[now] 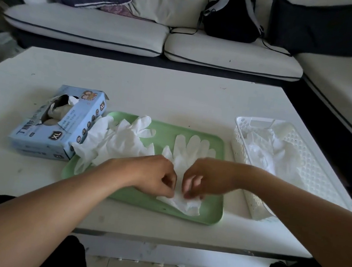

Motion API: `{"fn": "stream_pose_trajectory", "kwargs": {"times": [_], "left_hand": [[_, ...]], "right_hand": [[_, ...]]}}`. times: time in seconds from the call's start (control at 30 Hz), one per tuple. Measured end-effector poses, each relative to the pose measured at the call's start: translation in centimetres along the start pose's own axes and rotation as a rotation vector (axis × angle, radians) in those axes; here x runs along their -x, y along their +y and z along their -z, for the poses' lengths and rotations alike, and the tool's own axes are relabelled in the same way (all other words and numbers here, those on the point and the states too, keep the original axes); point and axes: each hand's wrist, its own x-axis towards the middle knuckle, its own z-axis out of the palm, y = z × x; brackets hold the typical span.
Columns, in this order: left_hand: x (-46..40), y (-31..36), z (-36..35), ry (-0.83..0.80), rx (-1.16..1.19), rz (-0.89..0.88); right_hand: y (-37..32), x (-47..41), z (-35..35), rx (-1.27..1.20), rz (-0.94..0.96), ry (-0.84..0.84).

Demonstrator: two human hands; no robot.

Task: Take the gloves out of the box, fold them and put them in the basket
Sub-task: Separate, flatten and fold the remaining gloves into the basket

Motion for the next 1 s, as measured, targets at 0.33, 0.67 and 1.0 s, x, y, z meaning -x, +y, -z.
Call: {"fn": "stream_pose_trajectory", "kwargs": {"times": [0.33,0.67,1.0], "left_hand": [[-0.6,0.6,-0.1,0.111,-0.258,-0.028],[3.3,-3.6,5.9,0.425,-0.132,0.234],[5.3,-8.8,3.5,0.053,-0.146,0.49]], "right_hand": [[2.6,-1.6,1.4,0.375,-0.373,0.215],[-2.5,-3.5,0.5,0.233,0.12,0.34],[-6.9,-9.5,-4.7,0.481,0.177,0.407]]}}
